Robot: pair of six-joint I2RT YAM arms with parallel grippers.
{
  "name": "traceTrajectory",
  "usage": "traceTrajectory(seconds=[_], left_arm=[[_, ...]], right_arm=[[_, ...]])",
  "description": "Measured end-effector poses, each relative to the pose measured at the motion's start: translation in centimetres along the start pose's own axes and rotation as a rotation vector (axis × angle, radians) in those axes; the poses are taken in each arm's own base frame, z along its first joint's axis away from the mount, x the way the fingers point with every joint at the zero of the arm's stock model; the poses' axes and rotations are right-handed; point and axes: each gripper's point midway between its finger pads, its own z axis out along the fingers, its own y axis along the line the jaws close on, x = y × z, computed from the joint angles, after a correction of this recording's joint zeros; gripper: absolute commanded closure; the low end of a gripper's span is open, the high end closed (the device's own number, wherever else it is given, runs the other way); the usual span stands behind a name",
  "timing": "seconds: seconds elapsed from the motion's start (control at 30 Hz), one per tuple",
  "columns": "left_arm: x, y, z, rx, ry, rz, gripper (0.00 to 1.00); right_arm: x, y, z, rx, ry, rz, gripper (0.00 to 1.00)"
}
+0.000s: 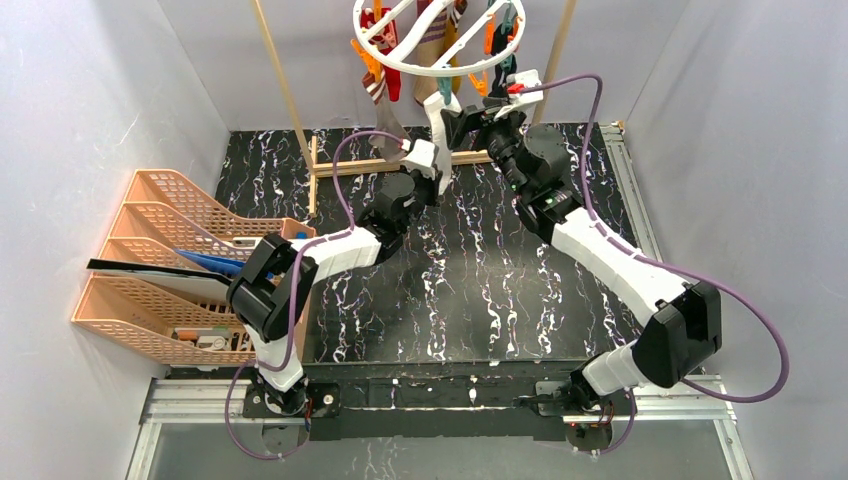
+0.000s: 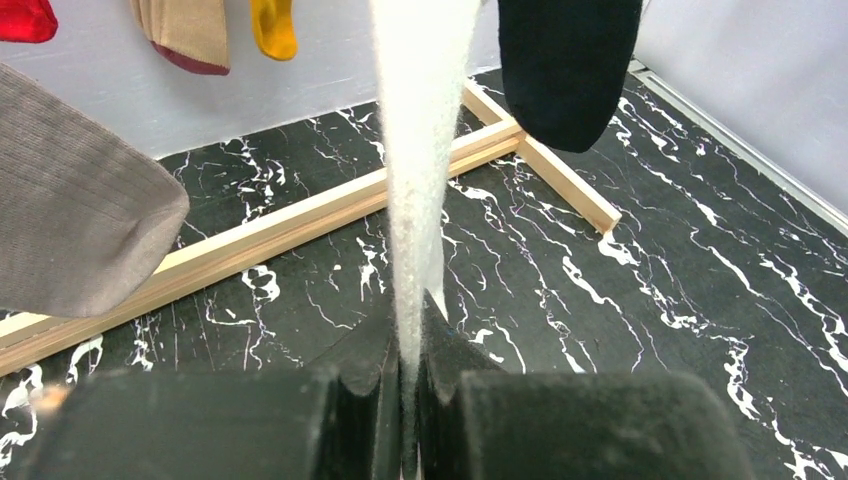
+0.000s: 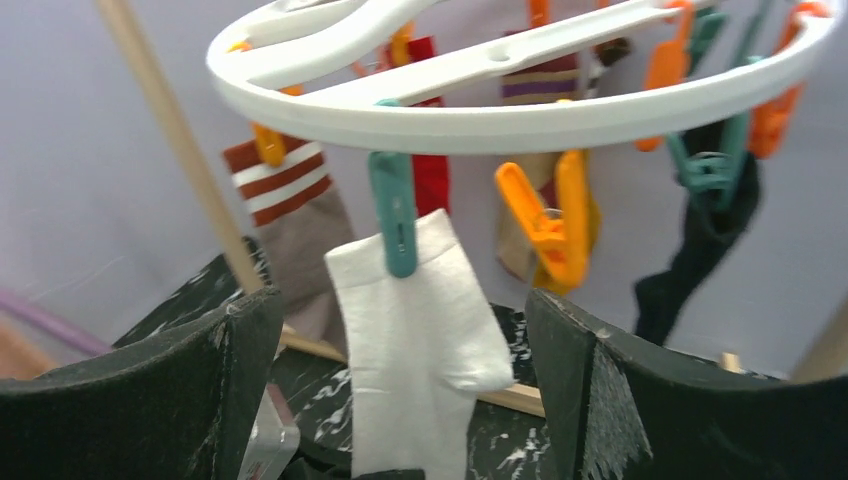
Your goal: Remove the socks clipped to the hanger
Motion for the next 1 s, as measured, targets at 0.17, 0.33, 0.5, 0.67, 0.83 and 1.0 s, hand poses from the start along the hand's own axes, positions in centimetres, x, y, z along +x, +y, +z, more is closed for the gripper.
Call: traceTrajectory(seconds=[0.17, 0.33, 0.5, 0.67, 0.83, 1.0], left_arm=[[0.5, 0.1, -0.7, 0.005, 0.013, 0.012, 1.00], [1.1, 0.2, -1.3, 0.012, 0.041, 0.032, 1.00], [1.1, 0.1, -2.5, 0.029, 0.060, 0.044, 1.00], [0.6, 0.2, -3.2, 0.040, 0.068, 0.047, 1.00], [0.8, 0.7, -3.9, 0.042, 0.093, 0.052, 1.00], [1.2, 1.6, -4.4, 0.039, 0.118, 0.053, 1.00]], right_arm=[[1.4, 1.1, -0.1, -0.196, 0.070, 0.061, 0.01], [3.6, 1.0, -0.3, -0.331, 0.157, 0.150, 0.02], [5.0, 2.3, -0.5, -0.477, 0.226, 0.250, 0.03], [5.3, 2.4, -0.3, -0.562, 0.236, 0.350, 0.04], [5.7, 1.8, 0.7, -0.609, 0.210, 0.458, 0.03], [5.9, 1.5, 2.2, -0.662, 0.167, 0.565, 0.04]])
